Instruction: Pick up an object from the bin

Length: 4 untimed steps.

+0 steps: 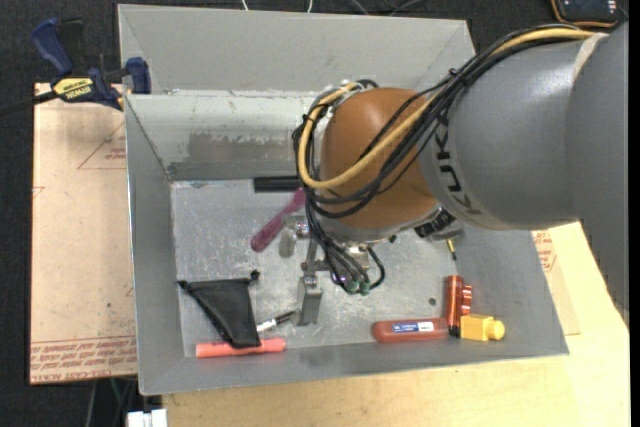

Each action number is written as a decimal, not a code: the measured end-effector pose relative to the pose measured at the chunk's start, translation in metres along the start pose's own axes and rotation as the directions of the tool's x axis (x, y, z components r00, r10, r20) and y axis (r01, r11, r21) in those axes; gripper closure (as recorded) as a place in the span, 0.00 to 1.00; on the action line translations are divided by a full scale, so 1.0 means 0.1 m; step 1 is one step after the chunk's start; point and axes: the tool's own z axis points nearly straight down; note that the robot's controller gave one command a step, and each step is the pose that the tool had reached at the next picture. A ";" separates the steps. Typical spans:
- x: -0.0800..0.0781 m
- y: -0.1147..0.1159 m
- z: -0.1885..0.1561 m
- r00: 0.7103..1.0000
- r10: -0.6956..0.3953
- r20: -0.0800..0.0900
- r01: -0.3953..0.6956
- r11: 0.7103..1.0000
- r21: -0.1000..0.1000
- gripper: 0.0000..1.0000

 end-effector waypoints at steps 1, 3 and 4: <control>-0.14 0.66 0.93 0.997 0.081 0.001 -0.081 0.997 -0.002 0.00; 0.03 0.91 0.65 0.995 0.096 -0.005 -0.096 0.995 0.003 0.00; 0.12 1.10 0.93 0.970 0.243 0.014 -0.243 0.970 -0.007 0.00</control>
Offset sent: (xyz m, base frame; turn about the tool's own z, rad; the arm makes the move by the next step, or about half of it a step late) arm 0.0136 0.0960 -0.0334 0.0369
